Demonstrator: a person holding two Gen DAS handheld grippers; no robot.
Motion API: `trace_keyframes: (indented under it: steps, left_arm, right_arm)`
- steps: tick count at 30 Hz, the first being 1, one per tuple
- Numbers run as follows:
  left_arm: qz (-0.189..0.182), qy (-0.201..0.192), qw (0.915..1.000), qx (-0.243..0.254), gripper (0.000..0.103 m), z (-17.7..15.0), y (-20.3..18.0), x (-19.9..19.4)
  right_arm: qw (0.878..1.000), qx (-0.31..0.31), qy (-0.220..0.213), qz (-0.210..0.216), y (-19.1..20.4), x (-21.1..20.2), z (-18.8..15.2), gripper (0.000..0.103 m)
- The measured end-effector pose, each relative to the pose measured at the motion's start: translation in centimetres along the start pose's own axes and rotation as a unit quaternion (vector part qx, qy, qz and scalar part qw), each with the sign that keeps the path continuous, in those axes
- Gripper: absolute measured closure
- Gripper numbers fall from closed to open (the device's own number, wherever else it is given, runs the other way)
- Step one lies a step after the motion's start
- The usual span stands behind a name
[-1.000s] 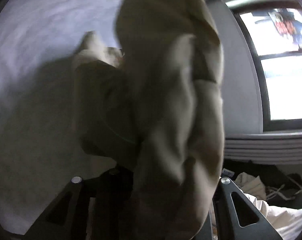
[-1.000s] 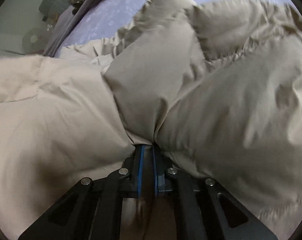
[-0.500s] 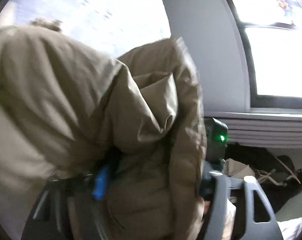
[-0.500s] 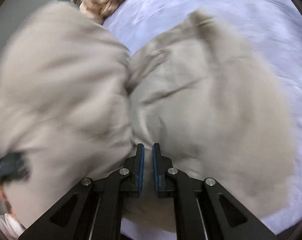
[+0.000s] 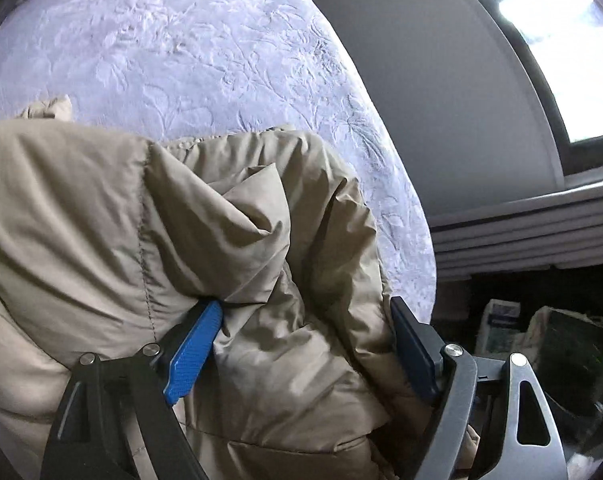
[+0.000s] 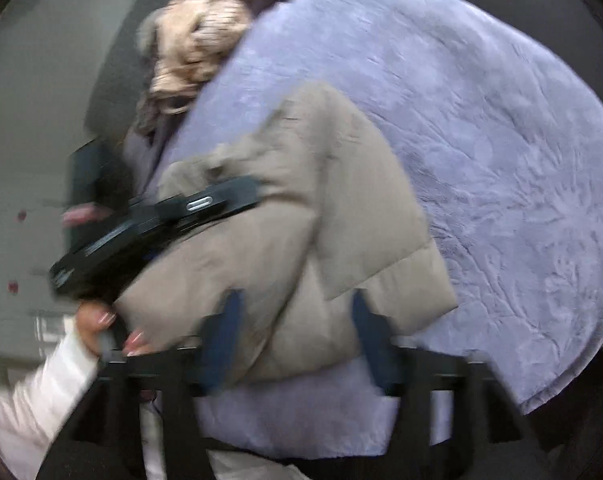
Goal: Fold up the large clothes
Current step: 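Lower the coat bundle onto the bed with both tools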
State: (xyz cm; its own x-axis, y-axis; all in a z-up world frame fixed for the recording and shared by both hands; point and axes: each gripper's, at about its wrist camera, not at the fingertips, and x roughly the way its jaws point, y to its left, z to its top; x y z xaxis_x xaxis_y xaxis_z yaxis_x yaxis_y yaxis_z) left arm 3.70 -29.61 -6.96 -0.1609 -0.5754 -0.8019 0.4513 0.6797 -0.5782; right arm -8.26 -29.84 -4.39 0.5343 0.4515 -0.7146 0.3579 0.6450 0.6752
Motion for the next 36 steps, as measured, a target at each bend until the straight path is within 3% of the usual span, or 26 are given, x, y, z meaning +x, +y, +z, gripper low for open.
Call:
trace_keyframes:
  steps: [4, 7, 12, 17, 22, 26, 28, 29, 30, 36]
  left_arm:
    - [0.007, 0.001, 1.0000, 0.007, 0.020, -0.6, 0.6, -1.2]
    - [0.014, 0.000, 0.9999, 0.009, 0.020, 0.1, 0.4, -0.6]
    - [0.038, -0.013, 0.9989, 0.025, 0.020, 0.4, -0.6, -1.3]
    - [0.064, -0.064, 0.9952, 0.038, 0.020, 0.1, -0.9, -4.4]
    - [0.132, -0.126, 0.9823, 0.042, 0.020, 0.0, 1.4, -8.4]
    - [0.190, -0.170, 0.9669, 0.004, 0.020, -0.1, 5.9, -11.0]
    - [0.215, -0.169, 0.9616, -0.025, 0.020, -0.1, 8.7, -11.3]
    - [0.221, -0.169, 0.9600, -0.034, 0.020, -0.1, 9.6, -11.3]
    - [0.225, -0.167, 0.9590, -0.042, 0.020, -0.2, 10.5, -11.1]
    - [0.234, -0.172, 0.9564, -0.033, 0.020, 0.4, 10.4, -8.2]
  right_arm:
    - [0.995, -0.084, 0.040, 0.022, 1.9, -1.9, -2.3, 0.036]
    - [0.992, -0.110, 0.053, 0.018, 3.6, -0.9, -3.2, 0.036]
    - [0.995, -0.088, 0.050, 0.007, 3.7, 0.6, -2.8, 0.036]
    - [0.996, -0.066, 0.046, -0.024, 3.1, 1.7, -1.5, 0.036]
    - [0.997, -0.037, 0.047, -0.044, 1.5, 1.6, -1.7, 0.036]
    - [0.997, -0.042, 0.042, -0.056, 1.5, 1.8, -1.6, 0.036]
    - [0.996, -0.044, 0.037, -0.062, 1.8, 2.4, -1.1, 0.047]
    - [0.996, -0.046, 0.034, -0.063, 1.7, 2.0, -1.4, 0.058]
    - [0.996, -0.053, 0.032, -0.065, 1.9, 2.2, -1.3, 0.080]
    - [0.980, -0.129, 0.005, -0.149, 3.0, 1.3, -2.1, 0.087]
